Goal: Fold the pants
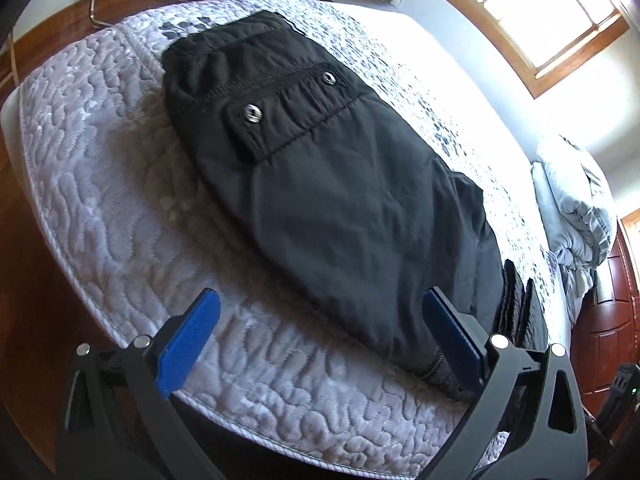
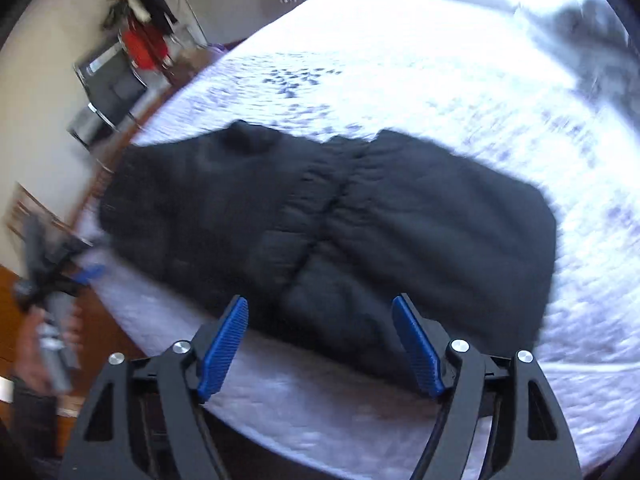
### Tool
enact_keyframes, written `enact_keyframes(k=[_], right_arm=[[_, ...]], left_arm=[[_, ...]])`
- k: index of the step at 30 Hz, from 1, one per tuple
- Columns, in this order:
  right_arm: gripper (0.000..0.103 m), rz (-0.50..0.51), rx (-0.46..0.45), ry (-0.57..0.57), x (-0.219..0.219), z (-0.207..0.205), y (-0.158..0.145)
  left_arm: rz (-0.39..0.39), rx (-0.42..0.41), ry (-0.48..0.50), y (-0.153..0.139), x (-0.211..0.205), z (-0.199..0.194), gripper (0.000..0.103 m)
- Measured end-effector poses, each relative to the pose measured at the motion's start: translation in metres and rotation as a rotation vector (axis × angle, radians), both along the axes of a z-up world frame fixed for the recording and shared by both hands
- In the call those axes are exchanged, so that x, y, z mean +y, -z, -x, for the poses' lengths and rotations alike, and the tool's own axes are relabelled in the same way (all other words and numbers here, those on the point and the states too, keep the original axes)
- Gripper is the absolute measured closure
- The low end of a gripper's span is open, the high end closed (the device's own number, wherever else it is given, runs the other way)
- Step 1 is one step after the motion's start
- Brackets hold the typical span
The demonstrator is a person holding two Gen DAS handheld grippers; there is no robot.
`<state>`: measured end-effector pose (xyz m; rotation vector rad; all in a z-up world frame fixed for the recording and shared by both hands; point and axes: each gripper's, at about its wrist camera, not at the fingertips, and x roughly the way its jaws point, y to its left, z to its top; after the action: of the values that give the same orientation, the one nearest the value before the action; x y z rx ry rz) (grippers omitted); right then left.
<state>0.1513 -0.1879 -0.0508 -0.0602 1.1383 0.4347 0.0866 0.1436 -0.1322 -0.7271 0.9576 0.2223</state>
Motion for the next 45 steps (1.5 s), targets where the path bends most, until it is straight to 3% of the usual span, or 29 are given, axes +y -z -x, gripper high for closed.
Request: enact_keyframes(k=[7,9,12,13,18,22,33,38,45], right_arm=[[0.026,0.254,-0.062,-0.132,0.041,0.004,0.029],[0.030,0.285,-0.067,-0.127,0.039,0.002,0.036],[0.059,0.216,0.007,-0.115,0.029,-0.008,0.045],[0.076,0.159,0.047,-0.098,0.023,-0.013,0.047],[0.094,0.012,0.074,-0.112,0.016,-0.015,0.035],[0.095,-0.074,0.061,-0.172,0.033,-0.011,0.020],[0.095,-0.008,0.122,-0.293,0.072,0.008,0.053],[0.095,-0.061,0.136,-0.253,0.058,0.004,0.053],[0.094,-0.054,0.135,-0.244,0.063,-0.005,0.054]], left_arm=[[-0.018,0.003,0.048,-0.002,-0.015,-0.004,0.003],[-0.016,0.006,0.043,-0.001,-0.013,-0.003,0.003],[-0.007,0.012,0.025,0.002,-0.009,-0.002,0.003],[-0.001,0.016,0.020,0.004,-0.008,-0.002,0.003],[0.011,0.025,0.008,0.009,-0.005,0.001,0.003],[0.021,0.032,0.006,0.012,-0.004,0.000,0.003],[0.025,0.043,0.021,0.017,-0.011,-0.002,0.003],[0.025,0.047,0.012,0.019,-0.010,-0.005,0.003],[0.025,0.037,0.004,0.020,-0.007,-0.006,0.003]])
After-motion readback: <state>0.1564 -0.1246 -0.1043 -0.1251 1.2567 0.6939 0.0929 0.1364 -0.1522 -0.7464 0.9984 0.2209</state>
